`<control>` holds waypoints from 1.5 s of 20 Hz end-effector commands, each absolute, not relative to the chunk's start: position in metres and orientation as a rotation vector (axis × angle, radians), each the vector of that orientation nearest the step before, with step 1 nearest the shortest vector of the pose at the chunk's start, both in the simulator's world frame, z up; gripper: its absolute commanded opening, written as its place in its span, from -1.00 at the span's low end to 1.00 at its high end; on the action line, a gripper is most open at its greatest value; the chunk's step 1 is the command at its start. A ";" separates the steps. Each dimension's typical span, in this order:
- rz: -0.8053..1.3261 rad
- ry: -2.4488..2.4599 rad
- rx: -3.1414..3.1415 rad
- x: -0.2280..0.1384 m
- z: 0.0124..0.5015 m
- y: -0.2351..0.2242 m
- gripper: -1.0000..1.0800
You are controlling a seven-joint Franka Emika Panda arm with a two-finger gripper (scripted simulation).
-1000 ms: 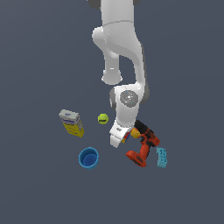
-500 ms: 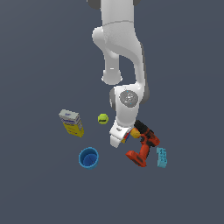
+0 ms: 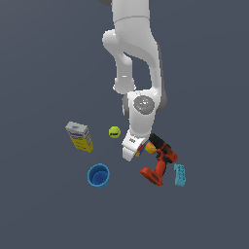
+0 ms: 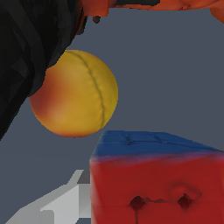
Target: Pick up a designated object from a clutter of objects.
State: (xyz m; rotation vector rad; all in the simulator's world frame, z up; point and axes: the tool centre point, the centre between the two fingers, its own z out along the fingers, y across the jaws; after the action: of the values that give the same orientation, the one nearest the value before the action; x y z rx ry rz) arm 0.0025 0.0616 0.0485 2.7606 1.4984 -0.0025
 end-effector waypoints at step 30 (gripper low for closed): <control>0.001 1.502 2.760 -0.092 0.289 0.076 -1.00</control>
State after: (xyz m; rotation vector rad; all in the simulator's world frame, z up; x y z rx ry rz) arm -0.0868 0.0748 0.2747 2.7599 1.5021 -0.0010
